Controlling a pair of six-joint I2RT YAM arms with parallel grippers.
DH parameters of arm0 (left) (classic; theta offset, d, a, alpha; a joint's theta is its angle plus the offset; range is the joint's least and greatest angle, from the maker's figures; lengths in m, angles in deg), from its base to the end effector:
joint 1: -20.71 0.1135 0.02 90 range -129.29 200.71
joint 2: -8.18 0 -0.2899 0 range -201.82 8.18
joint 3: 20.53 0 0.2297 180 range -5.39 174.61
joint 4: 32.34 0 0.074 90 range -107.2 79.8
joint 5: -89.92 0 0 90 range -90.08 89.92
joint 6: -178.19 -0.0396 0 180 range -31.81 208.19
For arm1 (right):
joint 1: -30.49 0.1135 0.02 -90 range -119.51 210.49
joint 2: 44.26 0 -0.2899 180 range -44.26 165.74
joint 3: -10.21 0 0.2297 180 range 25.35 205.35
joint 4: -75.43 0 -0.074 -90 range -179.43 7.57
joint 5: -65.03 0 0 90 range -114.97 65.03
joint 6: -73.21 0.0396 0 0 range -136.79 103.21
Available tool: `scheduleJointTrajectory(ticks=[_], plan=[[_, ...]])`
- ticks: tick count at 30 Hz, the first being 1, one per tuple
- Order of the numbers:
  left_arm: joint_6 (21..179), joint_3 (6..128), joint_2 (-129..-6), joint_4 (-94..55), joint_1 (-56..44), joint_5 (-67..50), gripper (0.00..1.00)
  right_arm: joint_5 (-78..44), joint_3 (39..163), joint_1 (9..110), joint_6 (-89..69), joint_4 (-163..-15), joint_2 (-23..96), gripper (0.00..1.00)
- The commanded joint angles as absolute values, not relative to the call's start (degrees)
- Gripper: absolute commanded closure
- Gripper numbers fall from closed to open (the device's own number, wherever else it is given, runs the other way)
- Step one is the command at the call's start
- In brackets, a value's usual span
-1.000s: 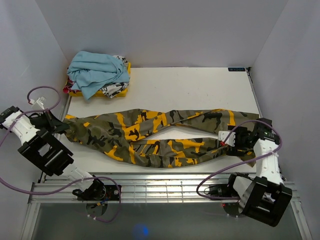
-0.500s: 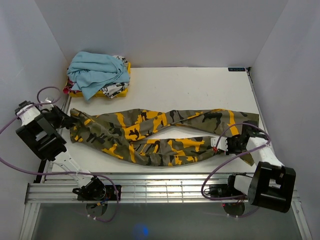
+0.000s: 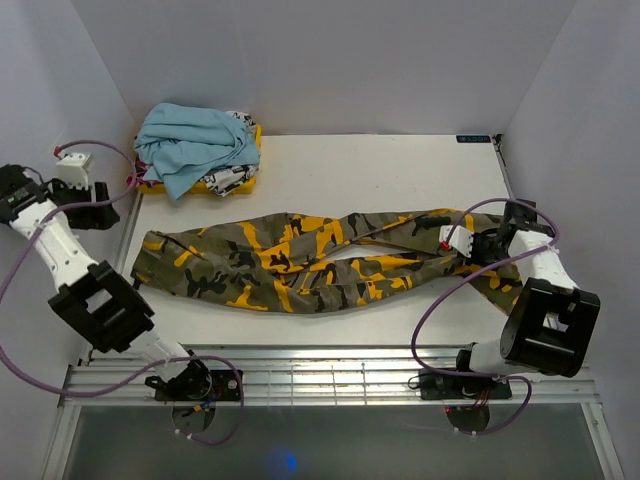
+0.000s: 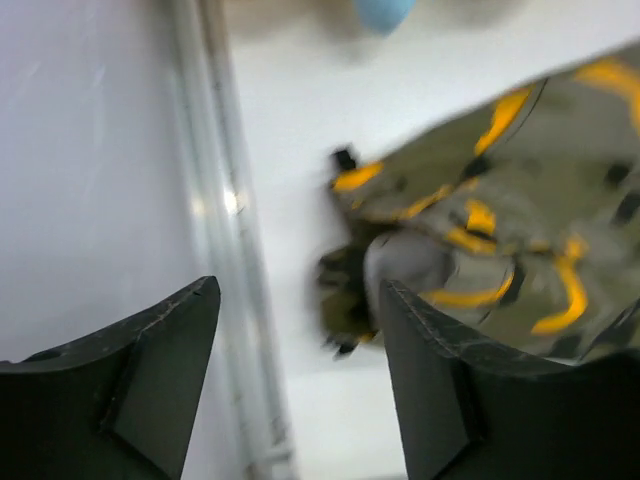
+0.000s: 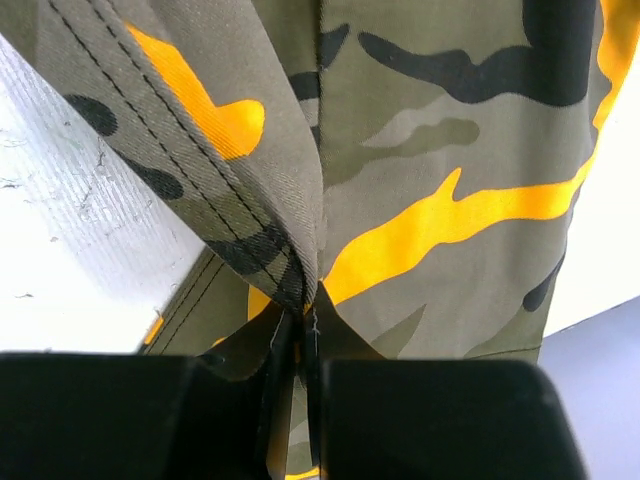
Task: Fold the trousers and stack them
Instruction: Flatten the trousers out
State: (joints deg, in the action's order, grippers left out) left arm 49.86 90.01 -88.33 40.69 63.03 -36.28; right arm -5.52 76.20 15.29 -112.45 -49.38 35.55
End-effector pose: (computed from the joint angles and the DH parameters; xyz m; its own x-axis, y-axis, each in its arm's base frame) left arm 0.2600 0.2051 0.3664 -0.6946 0.0443 -0.7180 0.1433 0.9866 -0.0777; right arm 0.2270 -0.0480 0.2400 -0.0426 -0.9608 -0.2740 -0.9096 0.1508 -0.3871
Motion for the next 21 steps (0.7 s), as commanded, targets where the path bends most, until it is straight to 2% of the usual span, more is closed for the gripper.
scheduleJointTrajectory(ticks=[1, 4, 6, 7, 11, 17, 21], plan=[[17.93, 83.05, -79.2, 53.26, 70.0, -37.34, 0.26, -5.28, 79.31, 14.84, -108.47, -44.78, 36.16, 0.92], [-1.24, 71.2, -73.05, 59.26, 74.49, -37.7, 0.32, -4.84, 81.07, 14.84, -106.45, -43.03, 36.77, 0.92], [-7.58, 63.29, -67.69, 53.75, 74.59, -35.06, 0.34, -4.84, 81.77, 14.84, -105.05, -42.67, 37.12, 0.92], [-9.61, 55.51, -65.76, 50.51, 74.59, -34.71, 0.35, -4.58, 81.78, 14.76, -104.6, -42.67, 37.3, 0.92], [-22.54, 41.67, -60.21, 38.64, 74.59, -33.56, 0.39, -5.01, 81.42, 14.84, -103.46, -42.59, 37.04, 0.92], [-25.18, 40.84, -64.59, 33.16, 74.67, -43.05, 0.34, -5.9, 80.72, 14.76, -104.33, -42.59, 36.95, 0.92], [-35.54, 38.05, -67.23, 29.56, 74.67, -50.07, 0.29, -5.19, 82.39, 14.76, -103.37, -42.41, 38.35, 0.92]])
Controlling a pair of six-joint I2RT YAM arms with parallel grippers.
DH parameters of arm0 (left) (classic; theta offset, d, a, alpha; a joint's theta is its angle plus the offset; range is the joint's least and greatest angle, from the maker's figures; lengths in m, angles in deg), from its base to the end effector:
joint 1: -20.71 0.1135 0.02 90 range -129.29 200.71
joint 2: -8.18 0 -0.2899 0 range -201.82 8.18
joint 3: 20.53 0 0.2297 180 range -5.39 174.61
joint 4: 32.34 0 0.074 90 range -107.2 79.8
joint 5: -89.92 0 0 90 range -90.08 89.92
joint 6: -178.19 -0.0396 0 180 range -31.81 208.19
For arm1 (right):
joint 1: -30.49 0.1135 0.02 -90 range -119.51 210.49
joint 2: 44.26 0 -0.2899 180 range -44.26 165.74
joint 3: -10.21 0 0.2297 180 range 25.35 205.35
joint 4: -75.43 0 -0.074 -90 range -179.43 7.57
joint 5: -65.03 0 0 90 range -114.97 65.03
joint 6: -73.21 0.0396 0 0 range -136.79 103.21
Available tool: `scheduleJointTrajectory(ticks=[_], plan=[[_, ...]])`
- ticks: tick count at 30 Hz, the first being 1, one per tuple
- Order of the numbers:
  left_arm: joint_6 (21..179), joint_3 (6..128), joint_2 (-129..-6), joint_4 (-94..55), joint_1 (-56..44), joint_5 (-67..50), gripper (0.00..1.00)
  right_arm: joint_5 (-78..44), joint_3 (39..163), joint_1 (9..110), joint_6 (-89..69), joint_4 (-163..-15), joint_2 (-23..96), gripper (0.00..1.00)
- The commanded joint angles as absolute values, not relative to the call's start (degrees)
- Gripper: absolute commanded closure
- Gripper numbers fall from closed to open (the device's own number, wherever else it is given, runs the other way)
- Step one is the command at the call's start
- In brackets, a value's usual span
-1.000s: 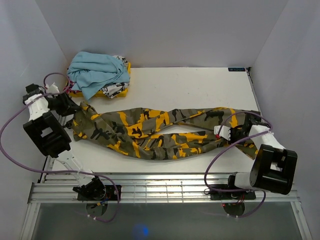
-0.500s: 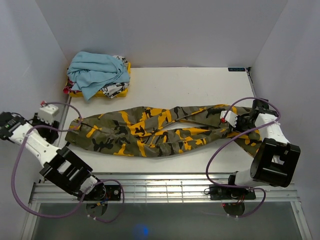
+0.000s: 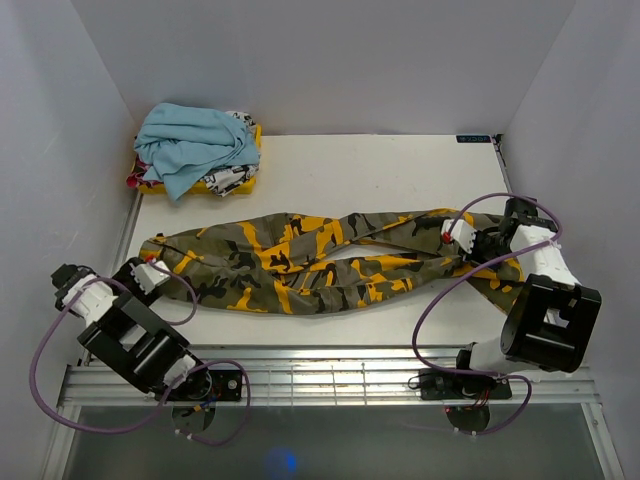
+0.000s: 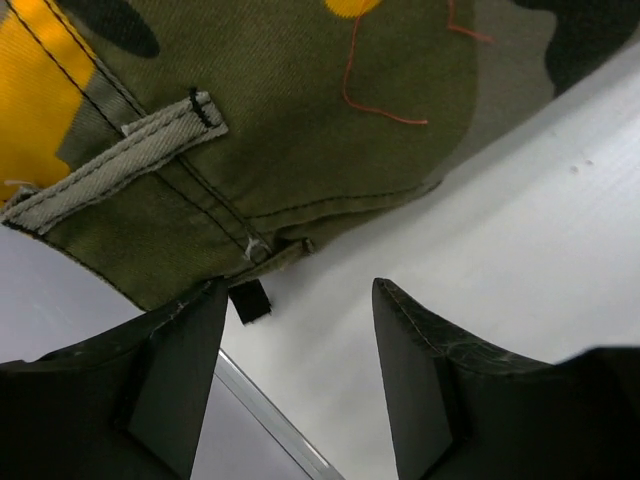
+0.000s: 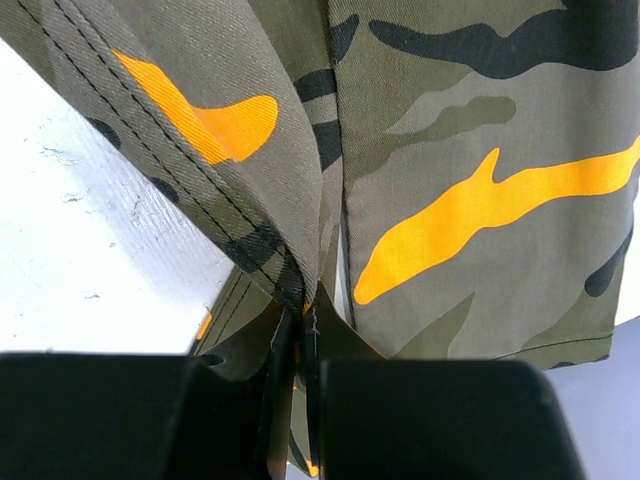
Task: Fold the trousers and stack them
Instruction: Flatten the trousers out
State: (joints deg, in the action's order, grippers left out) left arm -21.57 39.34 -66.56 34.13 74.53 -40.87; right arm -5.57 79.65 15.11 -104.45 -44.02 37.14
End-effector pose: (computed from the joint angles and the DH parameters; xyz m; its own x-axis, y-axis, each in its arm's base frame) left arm 0.1279 0.1311 0.2314 -0.3232 0.7651 -0.5569 0.7362 0.5730 0.3601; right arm 0.2299 -0.0496 0.2463 -0.1913 -0.9248 -0.3288 -0.9126 0.2910 -0.2874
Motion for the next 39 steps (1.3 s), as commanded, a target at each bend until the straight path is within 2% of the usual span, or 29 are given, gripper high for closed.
scheduleJointTrajectory(ticks=[1, 6, 9, 10, 13, 14, 16, 17, 18, 23, 31, 34, 39], plan=[[-38.43, 36.81, -67.32, 28.08, 74.67, -52.44, 0.28, -5.19, 82.91, 14.76, -103.19, -42.06, 38.96, 0.92], [-53.19, 29.95, -68.46, 21.74, 74.24, -55.54, 0.26, -5.72, 84.76, 14.76, -103.19, -41.18, 39.32, 0.92], [-53.58, 27.75, -69.6, 17.34, 74.06, -54.84, 0.33, -5.46, 85.29, 14.76, -103.37, -40.48, 39.15, 0.92], [-52.8, 28.01, -69.78, 17.16, 74.06, -54.57, 0.45, -5.45, 85.81, 14.76, -103.19, -40.22, 39.32, 0.92], [-48.07, 29.41, -68.47, 18.47, 74.06, -54.83, 0.64, -5.98, 86.61, 14.67, -103.02, -39.95, 38.8, 0.92], [-46.91, 31.94, -67.94, 22.74, 74.06, -55.09, 0.75, -5.9, 86.7, 14.58, -102.84, -39.78, 38.53, 0.92], [-43.32, 35.11, -66.1, 30.47, 74.23, -56.58, 0.86, -5.2, 86.96, 13.97, -102.49, -39.69, 37.13, 0.92], [-41.47, 38.44, -65.39, 32.87, 74.32, -57.64, 0.95, -4.67, 87.66, 13.53, -102.23, -39.34, 36.6, 0.92], [-39.1, 40.3, -64.69, 34.98, 74.41, -59.56, 1.0, -4.23, 88.1, 12.66, -101.96, -39.16, 35.55, 0.92], [-27.07, 51.37, -62.93, 50.19, 74.5, -62.13, 1.0, 1.48, 94.76, 8.26, -100.64, -35.65, 33.09, 0.92], [-5.26, 58.84, -58.44, 54.06, 75.81, -61.86, 1.0, 8.06, 99.0, -1.23, -103.89, -29.59, 27.64, 0.92], [-2.96, 64.28, -58.44, 62.29, 78.8, -63.36, 1.0, 11.58, 101.1, -6.15, -106.51, -25.91, 25.88, 0.92], [4.87, 67.74, -55.64, 63.13, 80.21, -61.34, 1.0, 14.75, 102.69, -13.26, -111.01, -22.46, 23.42, 0.92]])
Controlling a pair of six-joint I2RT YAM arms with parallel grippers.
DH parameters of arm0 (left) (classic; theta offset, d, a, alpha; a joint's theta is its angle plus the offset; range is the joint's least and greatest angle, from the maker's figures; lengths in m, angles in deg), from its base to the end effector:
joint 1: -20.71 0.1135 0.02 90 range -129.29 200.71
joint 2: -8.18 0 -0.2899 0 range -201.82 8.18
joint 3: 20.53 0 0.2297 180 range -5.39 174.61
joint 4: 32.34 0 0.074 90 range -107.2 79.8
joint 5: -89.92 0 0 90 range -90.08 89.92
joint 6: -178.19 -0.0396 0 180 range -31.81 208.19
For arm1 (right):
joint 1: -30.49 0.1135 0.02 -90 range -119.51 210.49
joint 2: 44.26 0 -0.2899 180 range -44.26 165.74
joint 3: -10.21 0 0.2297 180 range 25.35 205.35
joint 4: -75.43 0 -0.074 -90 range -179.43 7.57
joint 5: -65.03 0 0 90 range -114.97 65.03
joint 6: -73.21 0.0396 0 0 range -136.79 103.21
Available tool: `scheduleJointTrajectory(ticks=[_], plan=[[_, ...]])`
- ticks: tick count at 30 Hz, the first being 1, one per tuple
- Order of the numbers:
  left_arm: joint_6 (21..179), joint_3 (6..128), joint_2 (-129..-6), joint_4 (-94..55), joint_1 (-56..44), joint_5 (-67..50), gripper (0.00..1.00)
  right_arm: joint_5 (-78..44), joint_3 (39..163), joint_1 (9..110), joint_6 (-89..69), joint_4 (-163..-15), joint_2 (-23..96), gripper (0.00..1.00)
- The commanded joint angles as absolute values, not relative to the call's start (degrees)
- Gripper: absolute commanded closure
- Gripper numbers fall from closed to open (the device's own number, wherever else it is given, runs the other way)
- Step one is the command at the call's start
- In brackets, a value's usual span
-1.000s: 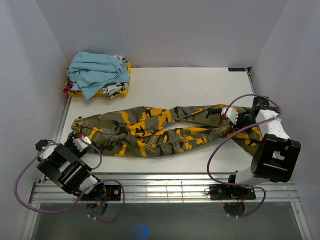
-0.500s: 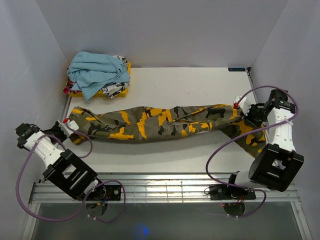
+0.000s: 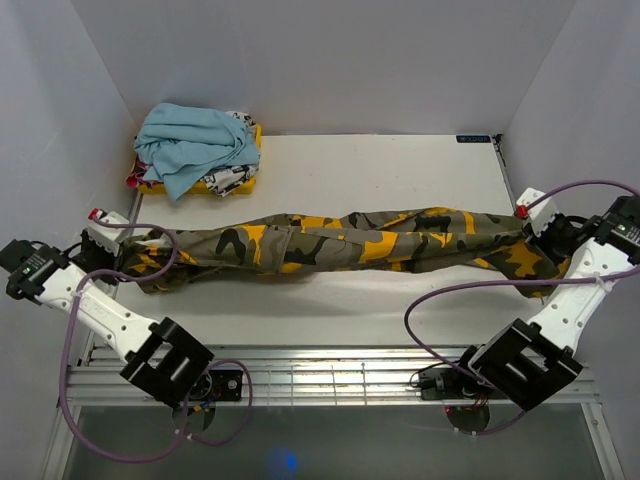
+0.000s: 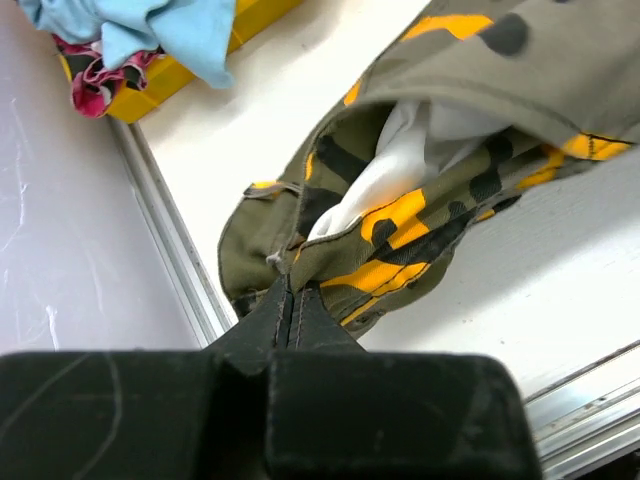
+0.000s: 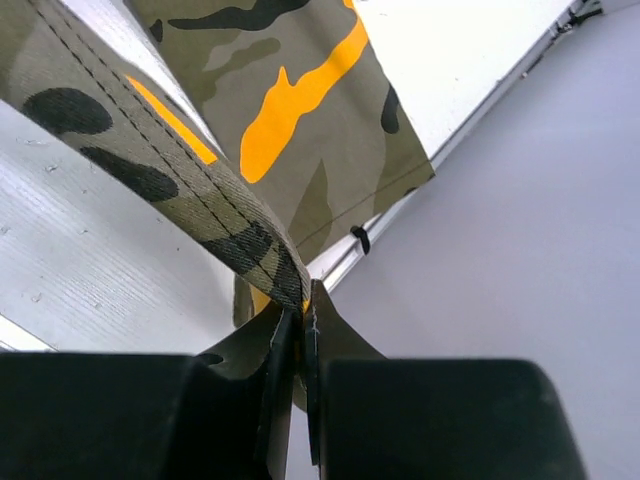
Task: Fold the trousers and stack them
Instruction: Flatten the trousers out
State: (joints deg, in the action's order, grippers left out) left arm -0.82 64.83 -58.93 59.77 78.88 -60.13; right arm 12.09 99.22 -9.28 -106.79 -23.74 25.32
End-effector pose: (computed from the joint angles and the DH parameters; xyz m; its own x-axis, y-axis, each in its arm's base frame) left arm 0.1090 0.1106 0.3624 -0.3058 0.4538 -0.8370 0.5014 0.8241 0.2636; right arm 0.1582 -0.1007 0.3689 -0.2888 -0.7979 -0.5291 -0.6748 0.5617 -0.4787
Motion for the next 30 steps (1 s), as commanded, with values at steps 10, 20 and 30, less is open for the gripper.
scheduleJointTrajectory(ticks=[10, 20, 30], plan=[[16.29, 77.23, -61.07, 62.87, 80.04, -68.63, 1.0, 18.64, 112.45, -8.02, -98.19, -28.25, 33.25, 0.92], [38.94, 74.43, -69.25, 43.21, 67.48, -60.82, 1.0, 4.75, 123.59, 12.46, -82.13, -38.96, 52.39, 0.92], [71.65, 75.17, -89.36, 7.93, 50.06, -28.32, 0.8, -12.2, 155.16, 23.72, -67.71, -44.33, 84.31, 0.55]])
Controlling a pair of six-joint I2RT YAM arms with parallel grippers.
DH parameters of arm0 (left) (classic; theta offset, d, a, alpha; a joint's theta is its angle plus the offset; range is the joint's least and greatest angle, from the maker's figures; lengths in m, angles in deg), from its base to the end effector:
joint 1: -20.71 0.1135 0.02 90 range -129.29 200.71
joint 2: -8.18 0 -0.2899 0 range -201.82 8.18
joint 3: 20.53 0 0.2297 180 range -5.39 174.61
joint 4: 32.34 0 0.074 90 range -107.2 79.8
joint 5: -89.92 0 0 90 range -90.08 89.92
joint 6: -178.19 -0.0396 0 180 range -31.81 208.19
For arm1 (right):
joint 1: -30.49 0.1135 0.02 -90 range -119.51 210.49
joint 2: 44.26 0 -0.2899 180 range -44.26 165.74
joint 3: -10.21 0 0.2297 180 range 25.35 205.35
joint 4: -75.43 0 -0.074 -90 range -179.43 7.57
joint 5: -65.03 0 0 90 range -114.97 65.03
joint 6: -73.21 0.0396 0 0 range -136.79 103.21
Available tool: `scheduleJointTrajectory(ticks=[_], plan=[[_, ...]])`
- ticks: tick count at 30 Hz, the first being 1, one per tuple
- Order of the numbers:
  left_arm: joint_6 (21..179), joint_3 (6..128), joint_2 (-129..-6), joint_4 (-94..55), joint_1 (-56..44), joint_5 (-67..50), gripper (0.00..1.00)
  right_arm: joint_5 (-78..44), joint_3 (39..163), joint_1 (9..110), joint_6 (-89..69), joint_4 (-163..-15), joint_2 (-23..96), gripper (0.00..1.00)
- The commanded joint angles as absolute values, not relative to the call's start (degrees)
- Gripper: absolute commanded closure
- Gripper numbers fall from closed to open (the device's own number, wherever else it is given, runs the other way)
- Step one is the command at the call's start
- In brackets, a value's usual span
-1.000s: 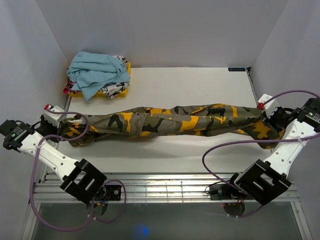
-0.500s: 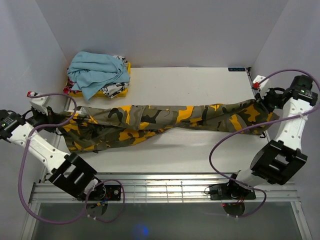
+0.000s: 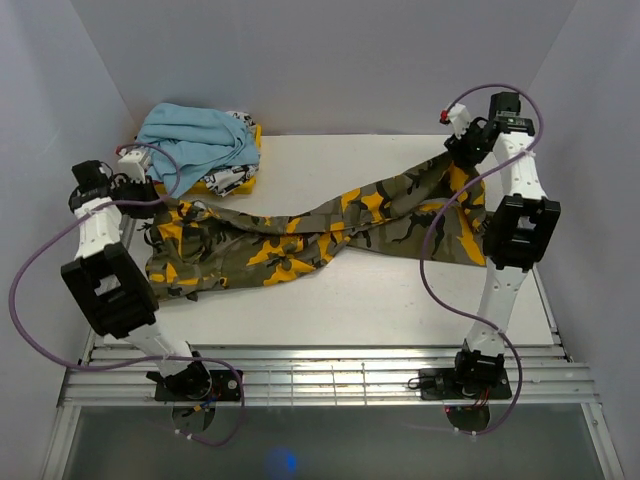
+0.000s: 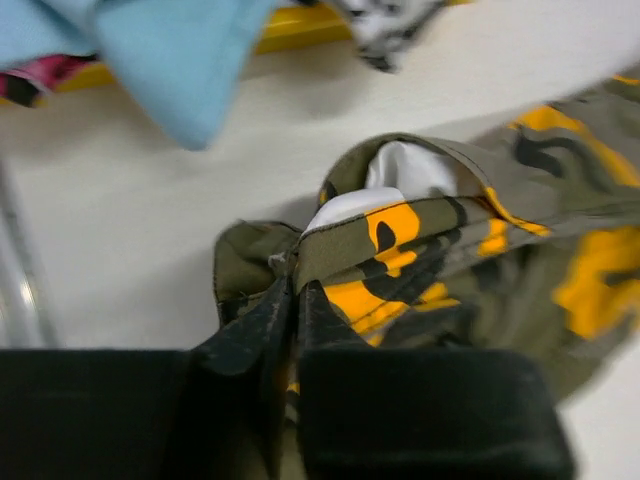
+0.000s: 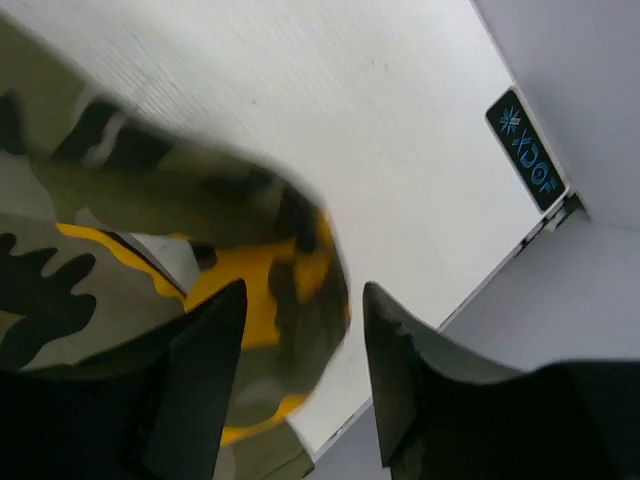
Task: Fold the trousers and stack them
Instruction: Flatten the trousers out
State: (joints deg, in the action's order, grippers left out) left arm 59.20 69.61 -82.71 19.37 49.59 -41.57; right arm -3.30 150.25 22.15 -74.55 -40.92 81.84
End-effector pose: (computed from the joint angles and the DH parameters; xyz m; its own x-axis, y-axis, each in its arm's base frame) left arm 0.2906 0.1303 0.3182 -0.6114 0.0774 -0.7876 0.3292 0.9299 -0.1642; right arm 0.4824 -0.0559 0.3186 -0.3168 -0.7480 -0.5832 -0.6925 0.6026 -0.3967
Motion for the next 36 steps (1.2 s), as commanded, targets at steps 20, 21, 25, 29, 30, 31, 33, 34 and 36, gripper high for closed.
scheduleJointTrajectory(ticks=[20, 21, 25, 29, 30, 31, 33, 34, 36], plan=[[20.79, 52.39, -70.85, 47.04, 56.3, -38.92, 0.23, -7.39, 93.07, 9.39, -99.68, -41.66, 45.66, 0.04], [19.82, 50.96, -70.05, 47.13, 56.3, -39.53, 0.23, -7.65, 90.85, 9.92, -99.5, -43.62, 45.3, 0.04], [14.81, 45.69, -67.32, 47.22, 55.78, -40.6, 0.21, -10.37, 84.07, 12.99, -98.71, -50.84, 45.47, 0.04], [11.81, 42.25, -66.79, 43.72, 55.43, -37.36, 0.21, -11.87, 80.55, 15.19, -98.88, -56.37, 47.66, 0.02], [12.16, 40.86, -66.62, 41.97, 55.43, -36.65, 0.2, -12.31, 79.33, 15.54, -98.97, -57.43, 48.19, 0.02], [12.34, 40.23, -66.36, 37.95, 55.43, -36.2, 0.2, -13.44, 78.71, 15.9, -99.58, -59.61, 48.63, 0.02], [12.69, 38.22, -65.22, 31.96, 55.43, -36.02, 0.2, -15.29, 76.43, 16.78, -99.85, -62.52, 50.04, 0.03], [12.43, 37.6, -64.86, 30.28, 55.34, -36.11, 0.19, -15.73, 75.89, 16.95, -100.29, -64.45, 50.57, 0.05], [12.51, 36.45, -63.99, 25.28, 54.64, -36.11, 0.19, -17.05, 75.19, 17.48, -100.38, -65.87, 52.24, 0.18]])
